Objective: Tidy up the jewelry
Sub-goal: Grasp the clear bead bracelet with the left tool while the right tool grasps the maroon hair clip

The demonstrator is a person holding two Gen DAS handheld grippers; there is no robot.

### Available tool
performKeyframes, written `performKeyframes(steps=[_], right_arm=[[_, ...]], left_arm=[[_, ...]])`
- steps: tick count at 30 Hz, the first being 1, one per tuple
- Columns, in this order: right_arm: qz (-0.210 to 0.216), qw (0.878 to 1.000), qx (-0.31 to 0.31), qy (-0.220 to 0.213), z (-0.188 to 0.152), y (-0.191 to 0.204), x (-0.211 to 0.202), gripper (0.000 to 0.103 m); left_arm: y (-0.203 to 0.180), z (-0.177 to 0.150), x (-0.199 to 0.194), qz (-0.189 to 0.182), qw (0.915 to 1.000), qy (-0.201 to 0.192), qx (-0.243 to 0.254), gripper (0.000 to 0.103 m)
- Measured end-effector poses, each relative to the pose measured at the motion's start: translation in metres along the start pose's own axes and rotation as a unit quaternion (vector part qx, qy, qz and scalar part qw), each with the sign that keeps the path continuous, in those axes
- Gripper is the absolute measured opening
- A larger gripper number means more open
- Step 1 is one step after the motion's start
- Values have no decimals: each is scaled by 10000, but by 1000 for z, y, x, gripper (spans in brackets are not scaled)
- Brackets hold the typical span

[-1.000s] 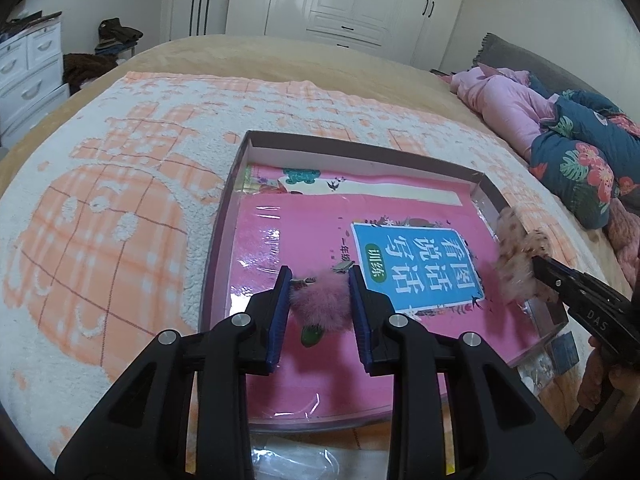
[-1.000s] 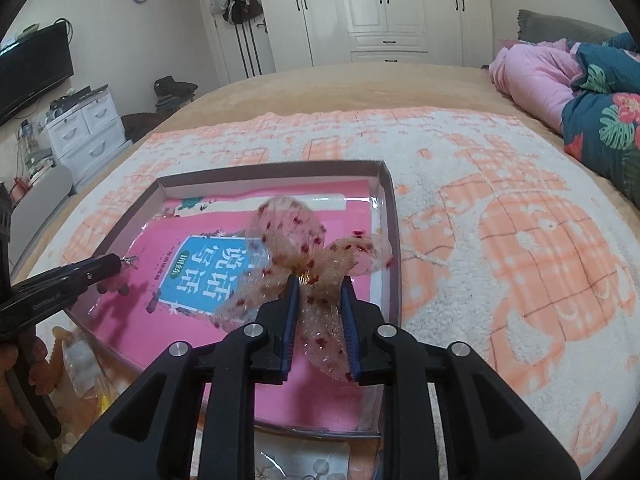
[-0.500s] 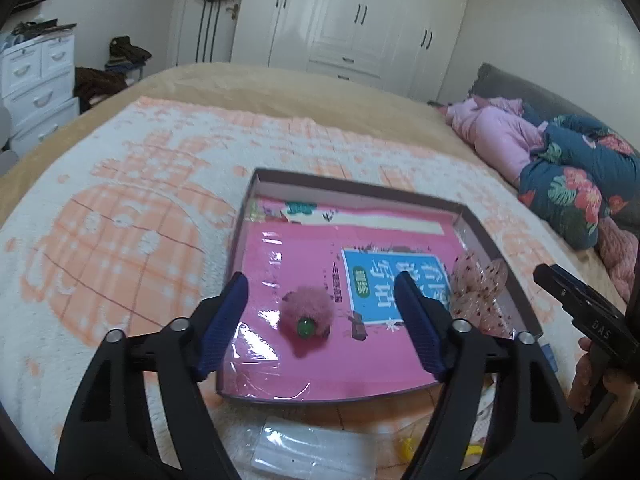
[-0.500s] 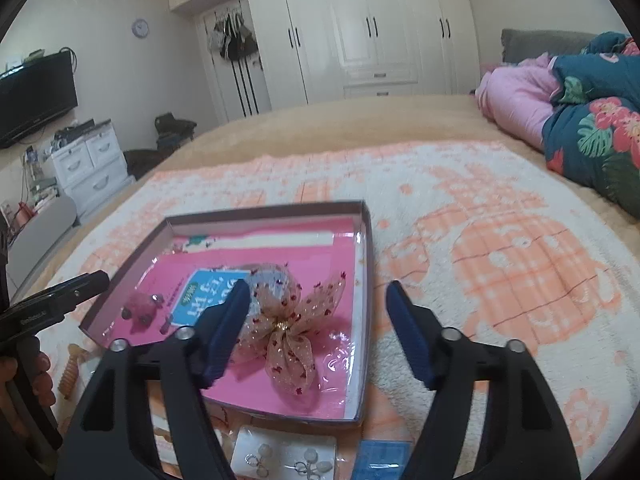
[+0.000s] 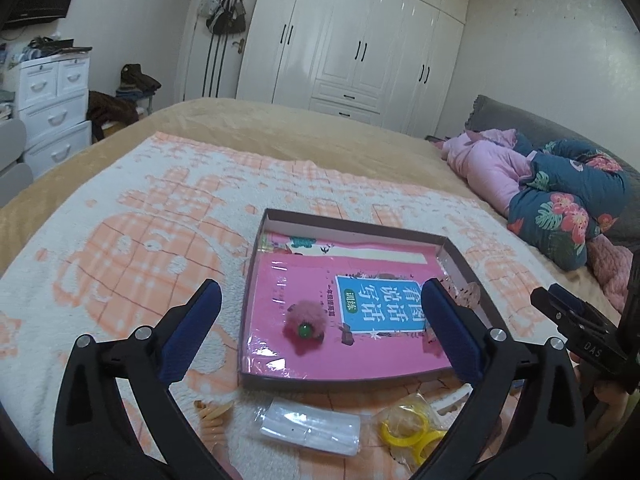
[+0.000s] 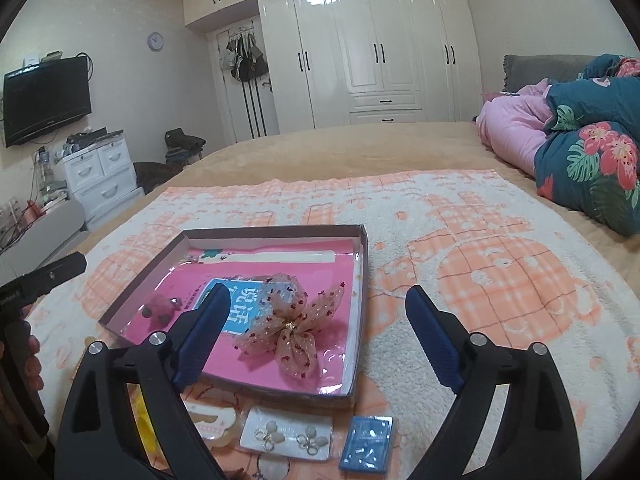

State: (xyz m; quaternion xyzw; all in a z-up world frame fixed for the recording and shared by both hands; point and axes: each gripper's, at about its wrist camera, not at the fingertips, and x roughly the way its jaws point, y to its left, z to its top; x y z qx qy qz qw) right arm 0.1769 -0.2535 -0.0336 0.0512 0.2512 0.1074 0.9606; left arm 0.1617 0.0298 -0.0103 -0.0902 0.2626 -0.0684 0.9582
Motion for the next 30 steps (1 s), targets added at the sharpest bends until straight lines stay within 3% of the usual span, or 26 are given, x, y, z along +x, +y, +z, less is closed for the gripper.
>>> performKeyframes(steps=[30], right_arm=[[364, 9972, -540, 361, -52, 23, -65, 89]], left_arm=[[-8, -45, -52, 26, 9998, 158, 142, 91]])
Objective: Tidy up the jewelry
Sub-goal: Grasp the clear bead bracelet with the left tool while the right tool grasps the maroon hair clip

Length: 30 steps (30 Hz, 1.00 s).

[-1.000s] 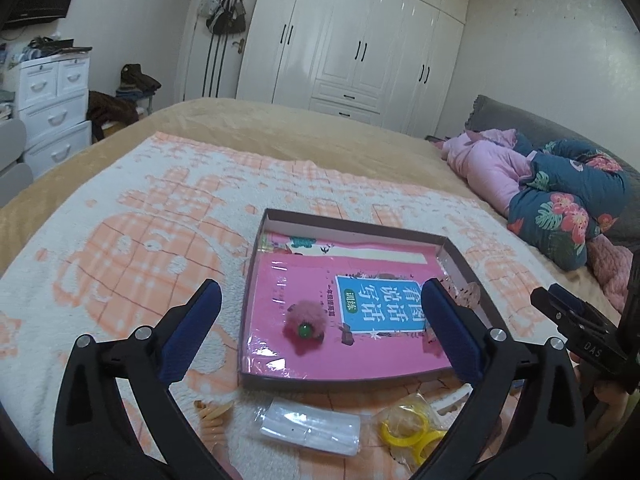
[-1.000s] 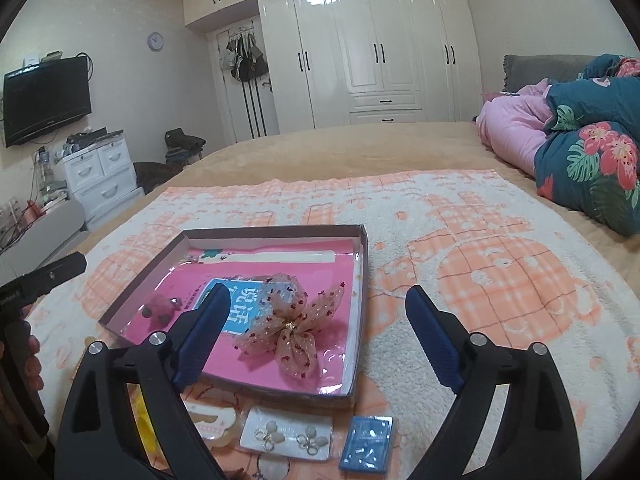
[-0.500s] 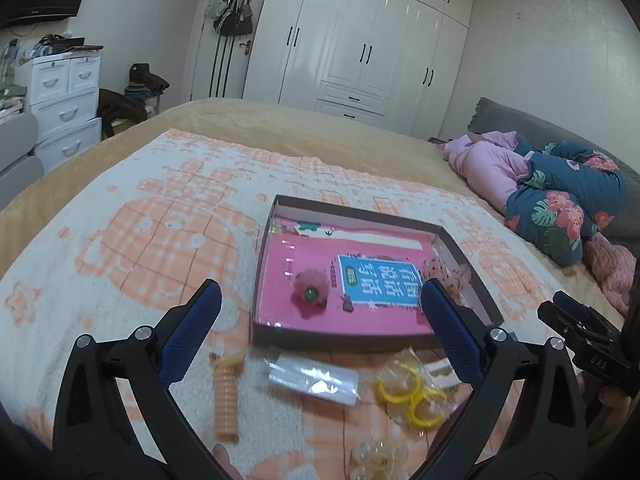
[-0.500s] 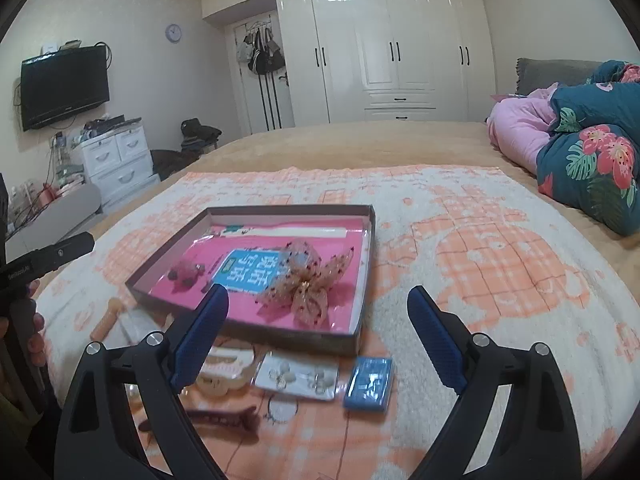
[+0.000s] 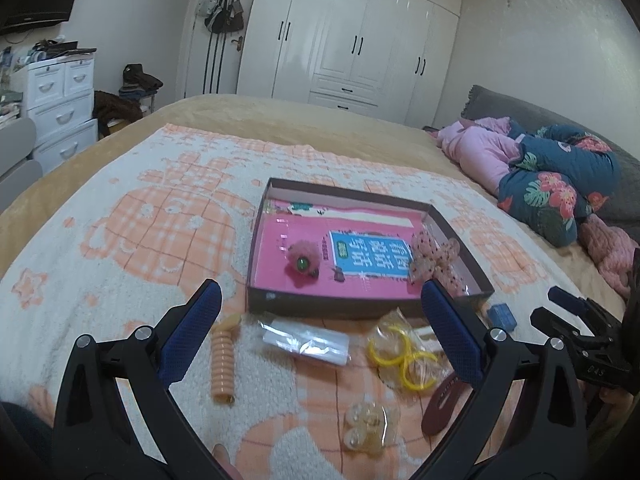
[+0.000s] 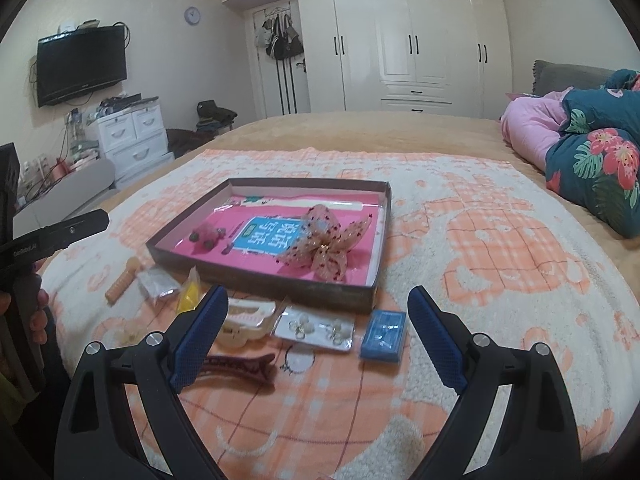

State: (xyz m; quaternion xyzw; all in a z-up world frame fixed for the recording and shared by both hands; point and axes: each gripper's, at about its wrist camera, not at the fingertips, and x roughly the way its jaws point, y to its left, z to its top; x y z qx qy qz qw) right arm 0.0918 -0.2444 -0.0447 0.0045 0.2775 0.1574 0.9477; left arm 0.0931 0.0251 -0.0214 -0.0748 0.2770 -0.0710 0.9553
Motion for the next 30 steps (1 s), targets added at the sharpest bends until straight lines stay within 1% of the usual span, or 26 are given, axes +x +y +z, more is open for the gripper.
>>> performKeyframes(steps=[5, 10, 13, 22, 27, 29, 30], right_arm=[[21, 10000, 2, 67, -5, 2, -5, 90], [-82, 9997, 101, 189, -11, -2, -6, 90], [-61, 9996, 122, 260, -17, -2, -6, 90], [199, 9981, -277, 513, -27, 17, -4, 90], [300, 9956, -501, 733, -32, 25, 7, 90], [305, 9944, -582, 829, -35, 27, 12, 90], [295, 9935, -654, 882, -36, 28, 16, 90]], left_arm=[[-2, -9, -4, -30, 9999, 129, 79, 92], [-5, -17, -6, -64, 9996, 254, 114, 91], [-8, -25, -6, -108, 9991, 383, 161, 92], [-20, -48, 1, -204, 9950, 883, 425, 91], [-25, -62, 11, -305, 9899, 1264, 558, 91], [-26, -66, 16, -314, 9882, 1381, 585, 90], [-26, -68, 17, -322, 9876, 1422, 588, 88]])
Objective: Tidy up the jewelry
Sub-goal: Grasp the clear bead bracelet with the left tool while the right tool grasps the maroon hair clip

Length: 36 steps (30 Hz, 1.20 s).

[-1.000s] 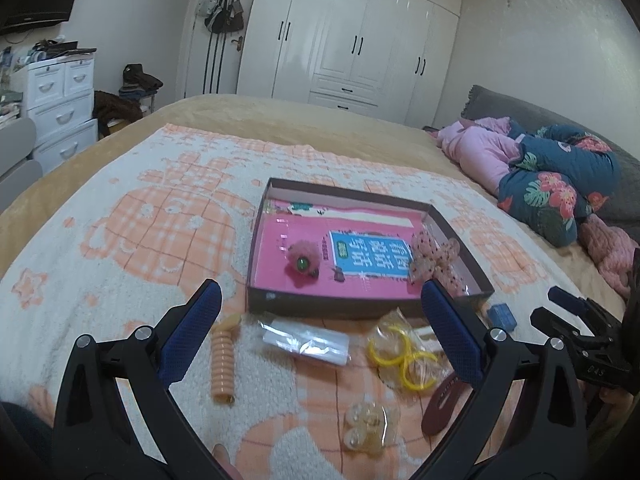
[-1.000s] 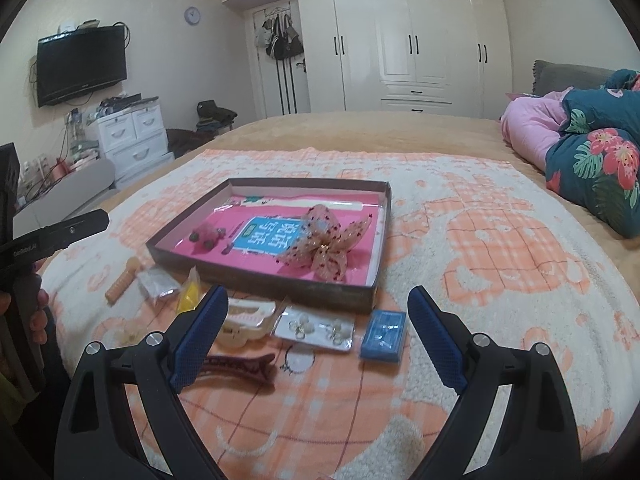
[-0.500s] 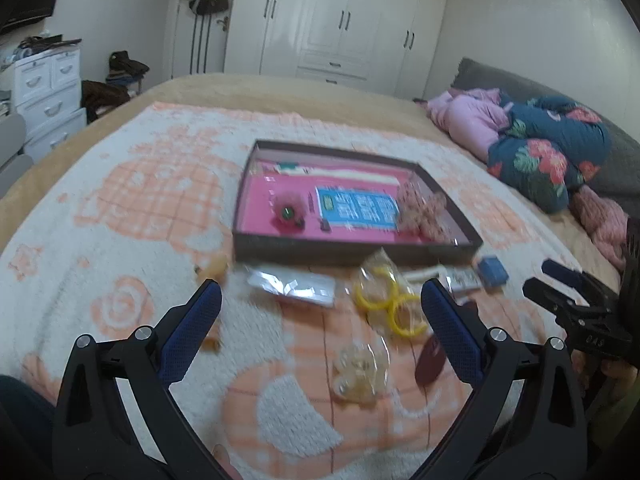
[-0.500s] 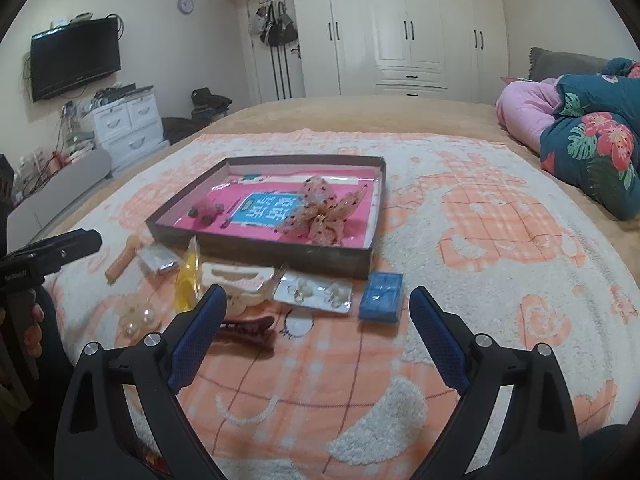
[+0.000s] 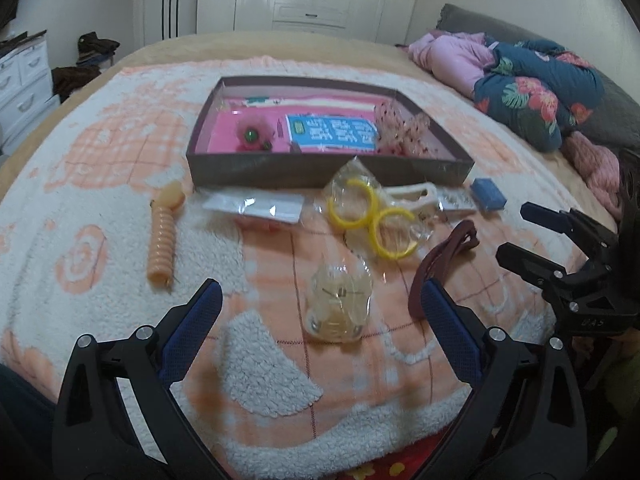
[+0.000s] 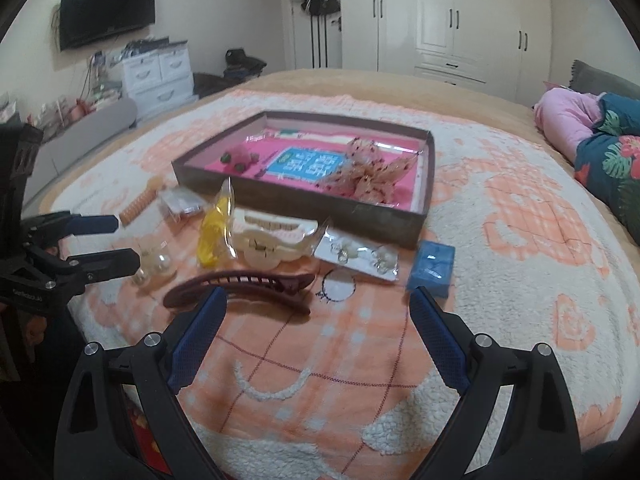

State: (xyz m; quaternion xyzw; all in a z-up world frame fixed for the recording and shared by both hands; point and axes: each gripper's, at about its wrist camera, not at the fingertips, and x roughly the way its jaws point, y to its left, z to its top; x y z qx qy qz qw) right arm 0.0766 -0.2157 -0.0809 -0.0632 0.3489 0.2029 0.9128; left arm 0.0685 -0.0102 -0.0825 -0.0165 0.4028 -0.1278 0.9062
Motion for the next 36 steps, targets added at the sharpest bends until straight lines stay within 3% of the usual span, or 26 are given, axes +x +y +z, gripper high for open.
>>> performKeyframes(steps=[2, 6, 8, 10, 24, 26, 28, 31, 36], right_arm=[[-63, 9998, -200, 63, -1, 5, 6, 90], [-172, 9973, -705, 129, -2, 15, 16, 90], [-160, 9957, -902, 148, -2, 20, 21, 90], [-129, 9945, -1026, 161, 0, 23, 25, 90], [113, 9722, -2331, 202, 13, 47, 47, 87], [288, 9726, -2288, 290, 12, 46, 49, 77], [508, 9745, -2153, 377, 12, 44, 48, 60], [451, 9757, -2108, 395, 11, 42, 45, 40], [550, 9807, -1812, 490, 4, 33, 31, 27]], left_arm=[[0, -1, 4, -48, 10000, 77, 3, 84], [0, -5, 17, -174, 9994, 306, -11, 66], [0, -7, 22, -192, 9990, 394, -13, 54], [1, -7, 24, -215, 9990, 398, -20, 30], [12, -5, 21, -364, 9985, 332, -248, 30], [13, -4, 21, -375, 9984, 329, -281, 30], [14, -4, 21, -388, 9982, 327, -317, 30], [15, -4, 21, -399, 9981, 319, -351, 30], [18, -3, 19, -417, 9978, 302, -418, 30]])
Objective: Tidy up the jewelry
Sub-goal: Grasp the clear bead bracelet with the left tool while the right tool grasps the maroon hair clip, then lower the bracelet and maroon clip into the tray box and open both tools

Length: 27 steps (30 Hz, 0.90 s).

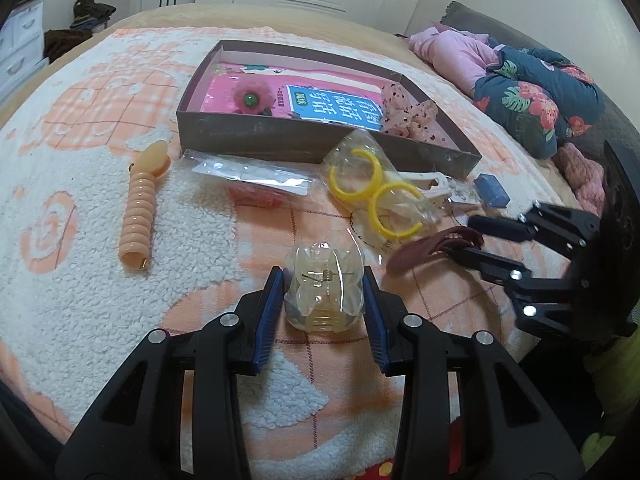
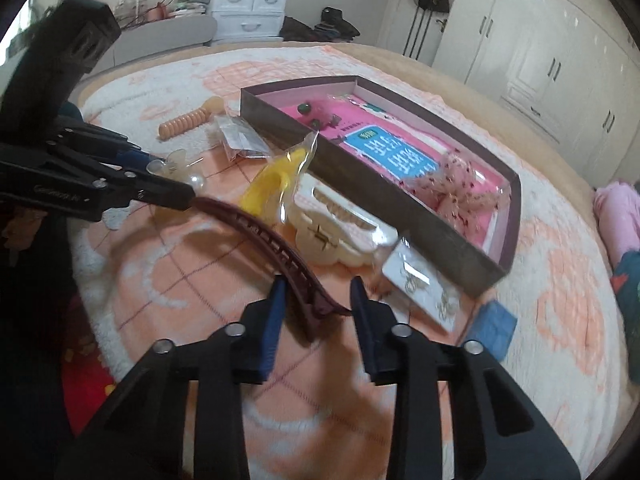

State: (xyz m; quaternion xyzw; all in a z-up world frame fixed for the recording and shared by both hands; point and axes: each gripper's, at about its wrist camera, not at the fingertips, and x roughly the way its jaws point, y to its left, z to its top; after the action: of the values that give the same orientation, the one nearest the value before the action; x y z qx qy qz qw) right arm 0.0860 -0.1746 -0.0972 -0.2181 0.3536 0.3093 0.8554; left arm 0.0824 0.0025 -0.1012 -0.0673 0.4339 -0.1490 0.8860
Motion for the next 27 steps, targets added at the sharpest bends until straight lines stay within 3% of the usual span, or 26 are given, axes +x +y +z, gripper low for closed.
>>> performKeyframes(steps=[3, 11, 27], right_arm=[[87, 9997, 217, -42, -7, -2, -13, 16], [24, 9983, 435, -382, -12, 0, -42, 15], [-270, 9814, 1707, -839, -1, -57, -56, 15]], left_arm=[[1, 0, -2, -6, 10000, -22, -36, 30], [-2, 4, -14, -25, 9997, -242, -9, 30], [-7, 43, -25, -24, 9975, -705, -17, 30]])
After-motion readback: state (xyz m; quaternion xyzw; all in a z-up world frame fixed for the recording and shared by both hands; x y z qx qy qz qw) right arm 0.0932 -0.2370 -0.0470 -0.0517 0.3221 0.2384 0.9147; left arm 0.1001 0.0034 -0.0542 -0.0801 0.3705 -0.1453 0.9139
